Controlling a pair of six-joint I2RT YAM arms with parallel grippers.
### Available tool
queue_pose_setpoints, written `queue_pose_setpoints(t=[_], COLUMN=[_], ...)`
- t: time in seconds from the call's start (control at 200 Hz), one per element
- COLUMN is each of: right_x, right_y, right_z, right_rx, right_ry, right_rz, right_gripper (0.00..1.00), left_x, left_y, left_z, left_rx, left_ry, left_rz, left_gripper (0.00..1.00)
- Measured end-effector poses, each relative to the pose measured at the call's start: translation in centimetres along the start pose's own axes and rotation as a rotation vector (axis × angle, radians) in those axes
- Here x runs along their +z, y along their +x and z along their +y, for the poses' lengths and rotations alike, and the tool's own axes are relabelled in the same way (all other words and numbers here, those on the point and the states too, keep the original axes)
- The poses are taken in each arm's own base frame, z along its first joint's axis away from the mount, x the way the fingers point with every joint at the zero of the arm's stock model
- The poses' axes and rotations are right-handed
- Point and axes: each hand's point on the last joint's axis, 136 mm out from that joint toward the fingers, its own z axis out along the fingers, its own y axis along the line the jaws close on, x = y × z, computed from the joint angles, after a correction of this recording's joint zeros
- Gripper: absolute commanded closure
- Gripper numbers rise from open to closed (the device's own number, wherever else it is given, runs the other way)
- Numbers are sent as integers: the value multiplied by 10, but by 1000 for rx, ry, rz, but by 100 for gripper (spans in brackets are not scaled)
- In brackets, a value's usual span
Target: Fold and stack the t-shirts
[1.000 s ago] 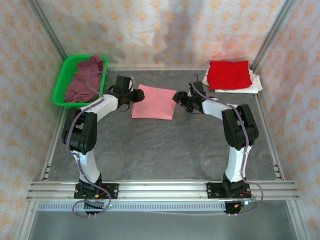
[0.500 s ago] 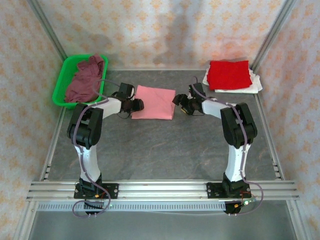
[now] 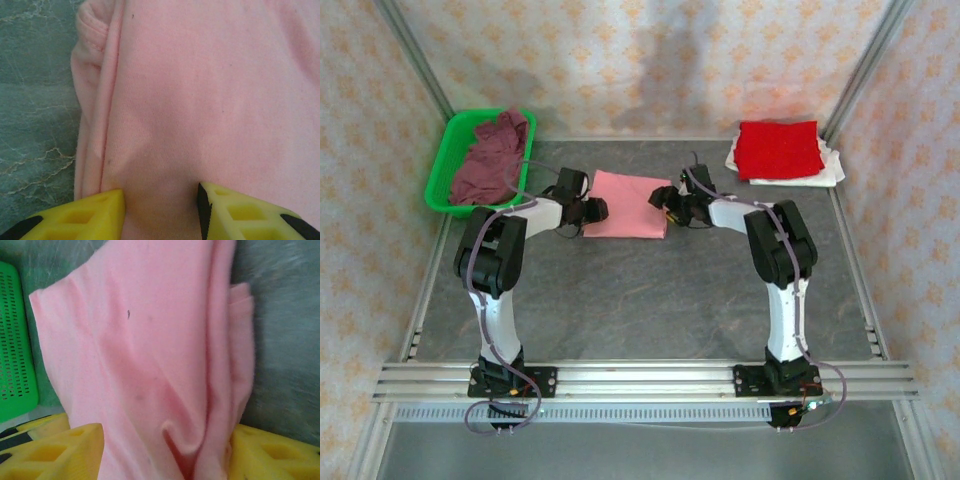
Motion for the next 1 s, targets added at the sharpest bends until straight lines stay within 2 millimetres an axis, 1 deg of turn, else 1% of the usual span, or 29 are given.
queue_pose_setpoints(t=[0.065, 0.15, 0.21, 0.25, 0.31, 0.405, 0.455, 0.56, 0.591, 0.691, 0.756, 0.811, 0.851, 0.921, 1.001], right_x=[5, 13, 21, 22, 28, 36, 36, 36, 36, 33, 30, 25, 20, 8, -10], right_y=[-3, -4, -2, -3, -1, 6, 6, 6, 5, 2, -3, -10, -17, -36, -63], right_z=[7, 13, 17, 19, 22, 19, 20, 19, 19, 18, 16, 15, 14, 8, 1], right_rx=[-8, -11, -16, -16, -14, -18, -15, -20, -25, -38, -58, -87, -109, -157, -216], right_ry=[-23, -35, -44, -51, -57, -49, -50, -37, -33, -12, 9, 28, 41, 79, 133], right_rz=[-3, 3, 7, 8, 14, 28, 27, 34, 34, 37, 42, 43, 38, 23, -3], right_gripper=[39, 46, 50, 57, 70, 83, 88, 100, 100, 100, 100, 100, 100, 100, 100], left_x=[0, 1, 1, 1, 1, 1, 1, -3, -6, -25, -46, -70, -87, -116, -139], left_y=[0, -1, -1, -1, -2, -2, -2, -4, -3, -3, -9, -19, -27, -42, -52], left_z=[0, -1, -1, -1, -1, -1, -1, -3, -4, -7, -13, -23, -30, -46, -66], left_rx=[-1, -9, -13, -14, -15, -16, -16, -28, -36, -51, -59, -58, -57, -37, -4], left_ry=[3, 7, 10, 11, 12, 13, 13, 18, 19, 29, 47, 81, 107, 161, 216], left_rz=[-4, -7, -11, -13, -15, -17, -17, -26, -29, -53, -98, -161, -208, -295, -359], left_gripper=[57, 57, 57, 57, 57, 56, 53, 41, 39, 31, 25, 20, 16, 15, 14])
